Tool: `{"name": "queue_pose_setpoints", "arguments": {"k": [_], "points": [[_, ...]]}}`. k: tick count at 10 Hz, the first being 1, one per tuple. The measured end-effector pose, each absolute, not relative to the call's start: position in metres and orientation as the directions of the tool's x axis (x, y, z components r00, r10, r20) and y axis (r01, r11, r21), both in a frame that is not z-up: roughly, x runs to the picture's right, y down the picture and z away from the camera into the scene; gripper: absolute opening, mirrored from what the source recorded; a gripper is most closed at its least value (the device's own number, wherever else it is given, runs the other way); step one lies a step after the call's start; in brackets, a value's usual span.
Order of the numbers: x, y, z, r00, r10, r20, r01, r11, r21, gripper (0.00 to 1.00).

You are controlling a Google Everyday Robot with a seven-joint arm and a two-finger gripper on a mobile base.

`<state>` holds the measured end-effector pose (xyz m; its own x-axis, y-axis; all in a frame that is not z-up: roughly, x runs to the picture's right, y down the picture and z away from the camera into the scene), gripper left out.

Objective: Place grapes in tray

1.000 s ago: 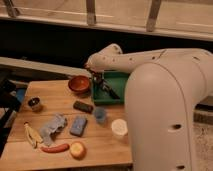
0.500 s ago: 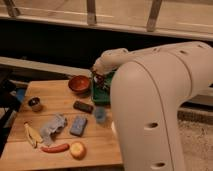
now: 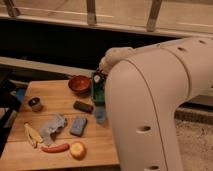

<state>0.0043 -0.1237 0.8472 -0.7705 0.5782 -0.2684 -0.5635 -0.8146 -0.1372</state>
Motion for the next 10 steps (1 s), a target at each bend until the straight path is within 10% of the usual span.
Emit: {"name": "queue_pose_setpoints", "arguments": {"k": [10], "points": [[0.069, -0.157, 0.856, -0.865, 0.457, -0.205, -0.428, -0.887, -0.171, 0.0]]}}
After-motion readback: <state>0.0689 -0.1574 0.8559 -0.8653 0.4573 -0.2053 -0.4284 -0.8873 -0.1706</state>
